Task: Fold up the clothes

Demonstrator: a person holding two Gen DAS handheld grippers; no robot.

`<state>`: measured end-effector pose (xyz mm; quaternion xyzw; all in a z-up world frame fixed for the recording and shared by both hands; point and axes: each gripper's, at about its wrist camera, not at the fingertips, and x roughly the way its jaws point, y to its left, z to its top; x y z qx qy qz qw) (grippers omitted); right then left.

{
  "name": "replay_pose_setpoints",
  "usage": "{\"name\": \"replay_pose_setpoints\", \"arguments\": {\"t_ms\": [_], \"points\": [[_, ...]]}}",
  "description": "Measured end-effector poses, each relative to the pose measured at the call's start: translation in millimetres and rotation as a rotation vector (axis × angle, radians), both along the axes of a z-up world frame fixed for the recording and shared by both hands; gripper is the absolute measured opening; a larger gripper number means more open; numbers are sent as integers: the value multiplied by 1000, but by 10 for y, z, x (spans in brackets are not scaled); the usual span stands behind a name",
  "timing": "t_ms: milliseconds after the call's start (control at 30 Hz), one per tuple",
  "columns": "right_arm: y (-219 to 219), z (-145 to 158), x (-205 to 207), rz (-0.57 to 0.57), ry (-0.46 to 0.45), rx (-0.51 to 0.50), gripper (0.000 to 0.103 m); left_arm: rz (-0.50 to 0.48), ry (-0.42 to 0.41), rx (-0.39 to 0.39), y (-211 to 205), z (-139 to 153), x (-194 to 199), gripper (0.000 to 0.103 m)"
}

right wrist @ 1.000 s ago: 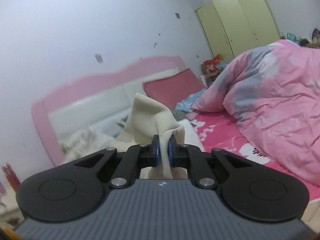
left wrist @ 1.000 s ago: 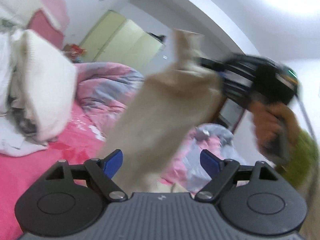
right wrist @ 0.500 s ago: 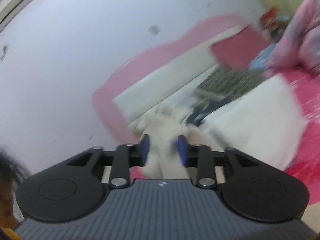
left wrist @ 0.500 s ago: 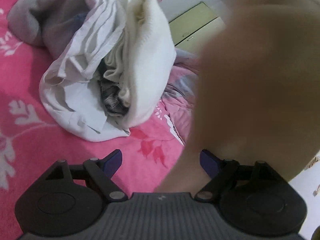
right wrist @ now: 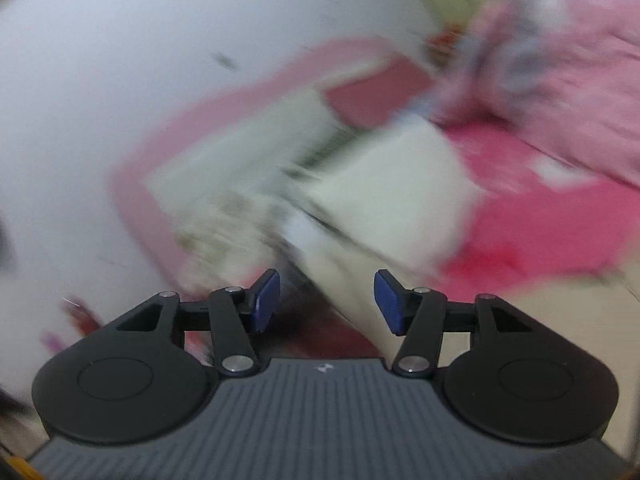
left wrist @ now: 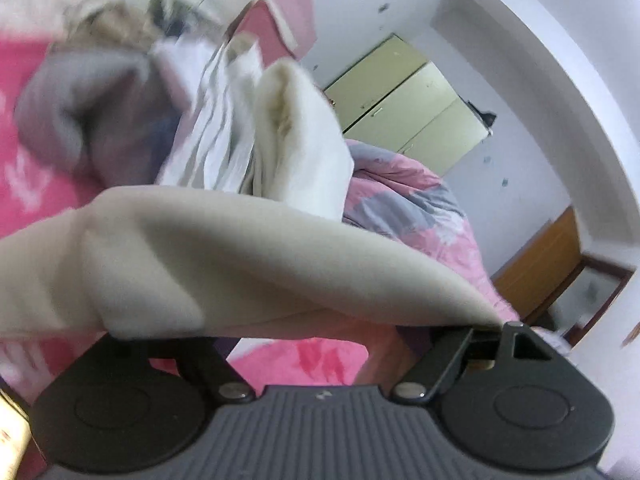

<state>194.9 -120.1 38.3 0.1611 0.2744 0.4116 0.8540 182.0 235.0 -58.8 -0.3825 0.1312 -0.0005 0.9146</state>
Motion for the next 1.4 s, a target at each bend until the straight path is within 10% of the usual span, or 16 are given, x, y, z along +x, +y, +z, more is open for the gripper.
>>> {"name": "replay_pose_setpoints", "arguments": {"t_ms": [300,667,1400], "points": [[-364,-1533,-68,-154,307,-54,50,124,145,186,823,453,-521,80],[-414,-1590,-101,-125,235,24,50,253,313,189,1628,381,-1103,82],[-450,-1621,-180,-137,214,5,51,-61,331,450,1701,-198,-39,74]]}}
